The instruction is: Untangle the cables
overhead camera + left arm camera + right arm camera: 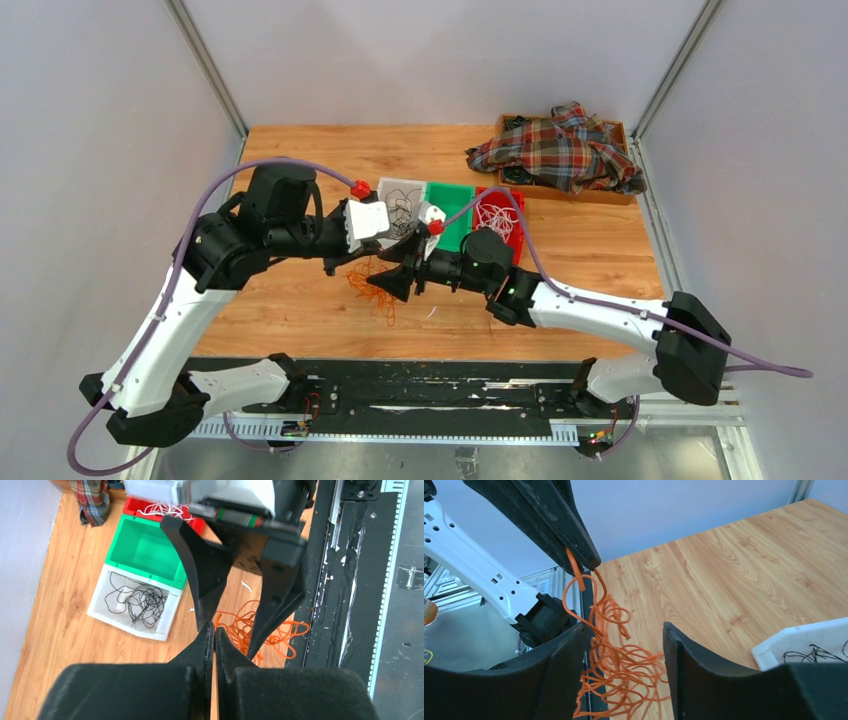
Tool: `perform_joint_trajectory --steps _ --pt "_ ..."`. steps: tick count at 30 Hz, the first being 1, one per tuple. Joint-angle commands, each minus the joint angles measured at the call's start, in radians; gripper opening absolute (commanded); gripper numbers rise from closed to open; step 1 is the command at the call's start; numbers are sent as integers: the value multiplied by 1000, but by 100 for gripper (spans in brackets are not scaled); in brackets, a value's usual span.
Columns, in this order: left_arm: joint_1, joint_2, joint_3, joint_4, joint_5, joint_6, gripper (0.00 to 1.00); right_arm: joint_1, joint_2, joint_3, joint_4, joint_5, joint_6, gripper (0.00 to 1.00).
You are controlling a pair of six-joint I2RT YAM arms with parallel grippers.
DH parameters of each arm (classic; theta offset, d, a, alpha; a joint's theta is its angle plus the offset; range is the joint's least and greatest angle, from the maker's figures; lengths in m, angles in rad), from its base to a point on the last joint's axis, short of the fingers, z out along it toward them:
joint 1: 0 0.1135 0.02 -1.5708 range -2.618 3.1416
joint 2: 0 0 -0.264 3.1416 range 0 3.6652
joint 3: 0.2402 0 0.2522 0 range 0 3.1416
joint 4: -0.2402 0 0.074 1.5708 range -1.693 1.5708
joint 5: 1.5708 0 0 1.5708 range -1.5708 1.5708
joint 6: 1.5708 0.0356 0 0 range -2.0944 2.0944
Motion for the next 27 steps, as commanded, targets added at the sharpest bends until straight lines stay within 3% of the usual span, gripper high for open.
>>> perform_joint_trajectory --steps 1,6,12,14,17,21,27 --pt "-4 2 41 5 30 -16 0 34 44 66 12 15 -25 53" --pt "-4 0 49 5 61 -24 1 37 72 93 42 57 14 41" --pt "-4 13 40 7 91 -39 4 39 78 107 61 121 55 1" --pt "-4 15 35 8 79 -37 19 39 65 89 86 143 64 1" --pt "-4 11 42 6 36 -43 52 39 34 48 113 192 68 1" --pt "-4 -18 58 9 -83 -41 76 39 -9 -6 143 201 71 1" --pt "-4 -56 34 11 -126 6 78 40 -51 -52 135 147 78 1"
